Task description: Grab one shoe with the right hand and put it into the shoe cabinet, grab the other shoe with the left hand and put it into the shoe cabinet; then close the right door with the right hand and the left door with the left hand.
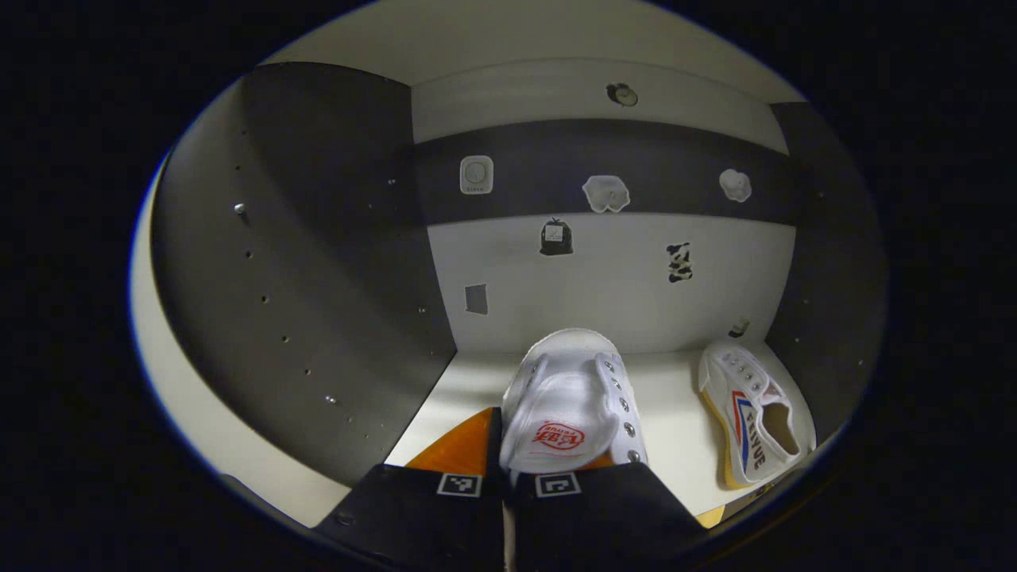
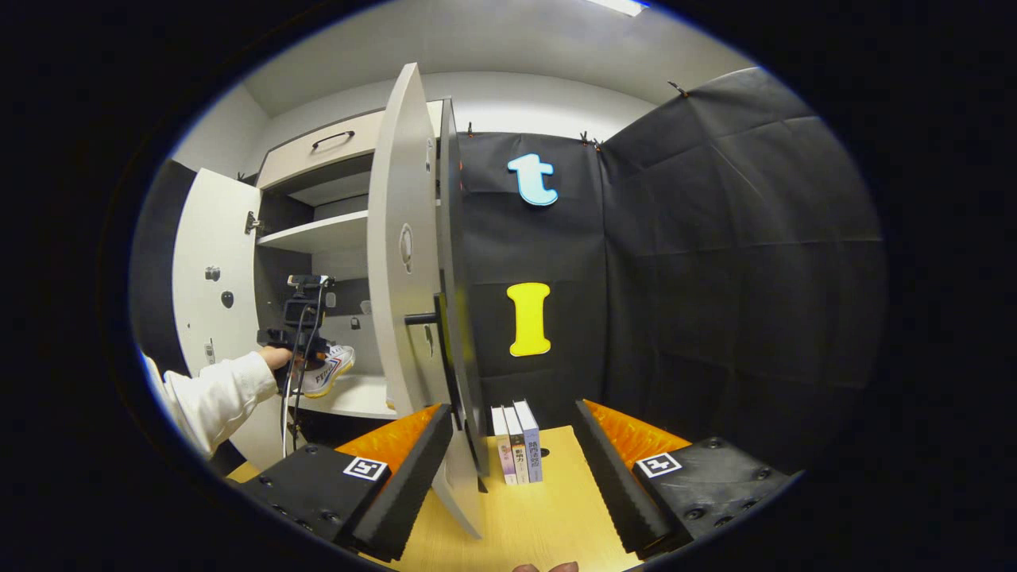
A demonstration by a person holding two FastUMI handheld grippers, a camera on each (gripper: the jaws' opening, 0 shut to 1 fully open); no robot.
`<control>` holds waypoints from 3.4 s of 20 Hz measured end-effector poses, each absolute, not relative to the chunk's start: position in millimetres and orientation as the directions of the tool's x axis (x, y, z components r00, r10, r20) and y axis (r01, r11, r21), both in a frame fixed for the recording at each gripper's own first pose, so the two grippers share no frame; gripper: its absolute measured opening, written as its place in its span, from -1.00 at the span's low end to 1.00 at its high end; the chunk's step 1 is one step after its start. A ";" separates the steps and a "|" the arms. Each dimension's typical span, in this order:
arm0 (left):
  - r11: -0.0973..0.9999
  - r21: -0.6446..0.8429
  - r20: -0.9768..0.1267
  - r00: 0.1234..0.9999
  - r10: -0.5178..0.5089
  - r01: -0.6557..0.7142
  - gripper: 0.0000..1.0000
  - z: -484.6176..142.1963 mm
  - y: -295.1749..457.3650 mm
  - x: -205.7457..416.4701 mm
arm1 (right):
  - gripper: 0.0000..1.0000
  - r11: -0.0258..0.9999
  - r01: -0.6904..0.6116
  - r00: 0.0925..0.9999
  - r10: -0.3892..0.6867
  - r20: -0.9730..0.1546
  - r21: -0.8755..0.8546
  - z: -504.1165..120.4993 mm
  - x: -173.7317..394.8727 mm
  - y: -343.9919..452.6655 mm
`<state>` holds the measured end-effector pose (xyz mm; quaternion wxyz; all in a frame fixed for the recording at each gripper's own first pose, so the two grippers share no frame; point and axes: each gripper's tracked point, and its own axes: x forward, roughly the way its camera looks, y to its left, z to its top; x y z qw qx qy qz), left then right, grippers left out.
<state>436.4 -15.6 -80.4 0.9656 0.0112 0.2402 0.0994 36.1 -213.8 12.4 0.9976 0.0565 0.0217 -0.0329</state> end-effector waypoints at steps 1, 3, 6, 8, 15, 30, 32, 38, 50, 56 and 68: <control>0.978 0.083 -0.472 0.857 0.207 -0.191 -0.79 -86.2 -15.1 445.4 | 0.94 0.991 0.076 0.996 -0.072 -0.046 0.109 12.1 36.9 -218.2; 0.977 0.101 -0.494 0.843 0.214 -0.189 -0.80 -97.3 -16.0 461.0 | 0.94 0.990 0.094 0.995 -0.090 -0.048 0.101 11.7 39.8 -228.4; 0.975 0.114 -0.514 0.828 0.222 -0.191 -0.80 -110.9 -16.8 474.0 | 0.95 0.987 0.124 0.991 -0.119 -0.052 0.098 11.4 41.1 -238.5; 0.973 0.124 -0.532 0.814 0.231 -0.195 -0.80 -121.7 -16.9 477.5 | 0.94 0.985 0.136 0.990 -0.131 -0.057 0.106 10.2 41.7 -240.9; 0.969 0.154 -0.535 0.808 0.246 -0.193 -0.36 -126.6 -18.1 476.0 | 0.93 0.983 0.154 0.987 -0.148 -0.059 0.099 9.7 36.1 -247.3; 0.990 0.086 -0.374 0.918 0.135 -0.111 0.92 -63.0 -32.3 368.2 | 0.92 0.987 0.125 0.991 -0.120 -0.051 0.099 17.2 9.1 -224.4; 0.994 0.060 -0.332 0.938 0.104 -0.089 0.92 -44.9 -37.2 344.4 | 0.93 0.989 0.115 0.993 -0.111 -0.050 0.091 18.2 9.0 -220.5; 1.000 0.007 -0.194 0.980 0.031 -0.030 0.92 9.0 -50.5 259.3 | 0.93 0.991 0.089 0.995 -0.084 -0.048 0.100 22.3 20.5 -210.3; 0.998 -0.065 -0.071 0.997 -0.019 0.014 0.93 36.5 -62.0 119.5 | 0.93 0.994 0.081 0.996 -0.079 -0.032 0.068 28.6 76.6 -223.2; 0.997 -0.068 -0.058 0.998 -0.030 0.026 0.93 33.6 -58.1 87.6 | 0.93 0.993 0.081 0.996 -0.078 -0.042 0.080 25.9 103.9 -231.3; 0.999 -0.029 -0.058 0.998 -0.022 0.021 0.93 21.5 -33.1 65.8 | 0.92 0.992 0.084 0.996 -0.080 -0.047 0.093 26.5 114.4 -214.7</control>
